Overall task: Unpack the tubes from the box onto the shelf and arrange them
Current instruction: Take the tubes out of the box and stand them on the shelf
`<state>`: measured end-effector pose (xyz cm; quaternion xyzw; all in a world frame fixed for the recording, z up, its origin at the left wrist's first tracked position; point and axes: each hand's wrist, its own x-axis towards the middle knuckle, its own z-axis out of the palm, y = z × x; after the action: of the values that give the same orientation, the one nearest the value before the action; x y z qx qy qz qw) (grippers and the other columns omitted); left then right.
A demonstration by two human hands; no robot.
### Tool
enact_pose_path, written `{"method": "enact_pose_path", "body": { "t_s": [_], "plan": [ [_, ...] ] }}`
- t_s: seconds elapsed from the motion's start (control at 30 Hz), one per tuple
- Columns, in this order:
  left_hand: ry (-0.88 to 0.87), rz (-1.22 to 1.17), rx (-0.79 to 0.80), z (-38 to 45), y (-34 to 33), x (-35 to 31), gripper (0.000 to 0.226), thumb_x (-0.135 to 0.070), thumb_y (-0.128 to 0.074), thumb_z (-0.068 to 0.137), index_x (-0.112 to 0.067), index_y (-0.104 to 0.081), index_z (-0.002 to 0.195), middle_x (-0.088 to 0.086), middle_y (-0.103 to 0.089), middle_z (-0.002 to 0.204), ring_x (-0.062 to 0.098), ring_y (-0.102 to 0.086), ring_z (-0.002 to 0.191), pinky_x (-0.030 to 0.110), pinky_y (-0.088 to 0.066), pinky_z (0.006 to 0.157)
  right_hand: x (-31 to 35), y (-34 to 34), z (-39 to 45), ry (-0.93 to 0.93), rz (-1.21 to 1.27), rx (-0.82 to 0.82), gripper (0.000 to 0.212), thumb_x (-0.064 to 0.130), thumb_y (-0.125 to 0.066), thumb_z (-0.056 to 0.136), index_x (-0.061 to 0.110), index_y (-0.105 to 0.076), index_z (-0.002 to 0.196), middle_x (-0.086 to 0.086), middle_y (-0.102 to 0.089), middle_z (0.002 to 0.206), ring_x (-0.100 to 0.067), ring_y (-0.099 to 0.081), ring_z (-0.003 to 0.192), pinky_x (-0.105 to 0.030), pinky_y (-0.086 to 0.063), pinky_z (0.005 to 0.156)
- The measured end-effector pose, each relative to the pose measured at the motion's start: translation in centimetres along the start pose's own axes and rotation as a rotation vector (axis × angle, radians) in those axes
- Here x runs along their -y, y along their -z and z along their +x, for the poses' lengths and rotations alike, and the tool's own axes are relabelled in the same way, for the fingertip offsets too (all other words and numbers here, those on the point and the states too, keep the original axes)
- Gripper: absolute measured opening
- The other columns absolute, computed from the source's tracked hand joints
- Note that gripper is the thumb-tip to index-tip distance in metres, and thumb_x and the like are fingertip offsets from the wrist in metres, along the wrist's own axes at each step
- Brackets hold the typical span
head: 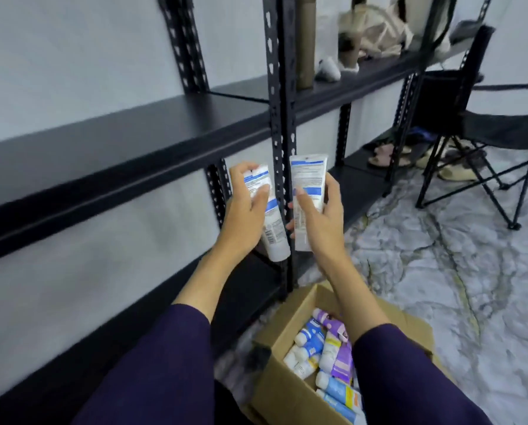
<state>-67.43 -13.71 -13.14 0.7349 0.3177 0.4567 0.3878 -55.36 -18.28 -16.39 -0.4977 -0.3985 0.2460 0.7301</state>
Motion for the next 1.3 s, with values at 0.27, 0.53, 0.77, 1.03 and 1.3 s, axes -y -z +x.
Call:
{"method": "enact_pose_path", "body": {
  "t_s": [0.27, 0.53, 0.77, 1.03, 1.3],
  "plan": [
    [-0.166, 0.223, -0.292, -0.3, 18.7, -13.2, 0.026, -0.014, -0.044, 0.099, -0.029, -0.033, 0.117, -0.013, -0.057, 0.095, -0.003, -0.06, 0.069, 0.014, -0.05, 0.063, 13.0, -16.9, -0.5, 0.193, 0.221, 0.35, 0.059, 0.029, -0.059, 0.092, 0.039, -0.029, 0.142, 0.015, -0.054, 0.129, -0.006, -0.057, 0.115, -0.04, -0.049, 0.098],
    [-0.127, 0.438, -0.541, -4.0, 35.0, -15.1, 0.028, -0.009, -0.046, 0.098, -0.023, -0.034, 0.12, -0.012, -0.057, 0.097, -0.007, -0.061, 0.073, 0.009, -0.048, 0.062, 16.5, -33.1, -4.2, 0.254, 0.319, 0.676, 0.062, 0.023, -0.057, 0.094, 0.045, -0.023, 0.141, 0.01, -0.05, 0.133, -0.011, -0.058, 0.113, -0.021, -0.054, 0.087],
    [-0.024, 0.497, -0.632, -7.1, 41.5, -10.4, 0.031, -0.011, -0.049, 0.097, -0.029, -0.041, 0.121, -0.014, -0.055, 0.113, 0.003, -0.06, 0.1, 0.027, -0.052, 0.09, 13.9, -40.1, -6.8, 0.208, 0.317, 0.844, 0.061, 0.016, -0.058, 0.093, 0.034, -0.027, 0.142, 0.007, -0.048, 0.137, -0.004, -0.052, 0.12, -0.01, -0.046, 0.091],
    [-0.031, 0.347, -0.64, -8.1, 42.0, -7.1, 0.084, -0.005, -0.068, 0.084, -0.056, -0.023, 0.133, -0.02, -0.041, 0.138, -0.003, -0.047, 0.123, 0.016, -0.049, 0.09, 11.7, -41.2, -7.6, 0.206, 0.214, 0.982, 0.077, 0.013, -0.061, 0.091, 0.04, -0.016, 0.146, 0.011, -0.045, 0.141, -0.001, -0.049, 0.123, -0.028, -0.046, 0.102],
    [0.1, 0.507, -0.54, -9.4, 42.6, -5.3, 0.123, -0.009, -0.08, 0.073, -0.069, 0.011, 0.132, -0.016, -0.029, 0.151, 0.001, -0.038, 0.132, 0.009, -0.039, 0.092, 11.2, -40.6, -6.9, 0.406, 0.015, 0.988, 0.102, 0.007, -0.063, 0.087, 0.058, 0.007, 0.141, 0.023, -0.039, 0.143, -0.001, -0.052, 0.12, -0.029, -0.047, 0.101]
  ]
}}
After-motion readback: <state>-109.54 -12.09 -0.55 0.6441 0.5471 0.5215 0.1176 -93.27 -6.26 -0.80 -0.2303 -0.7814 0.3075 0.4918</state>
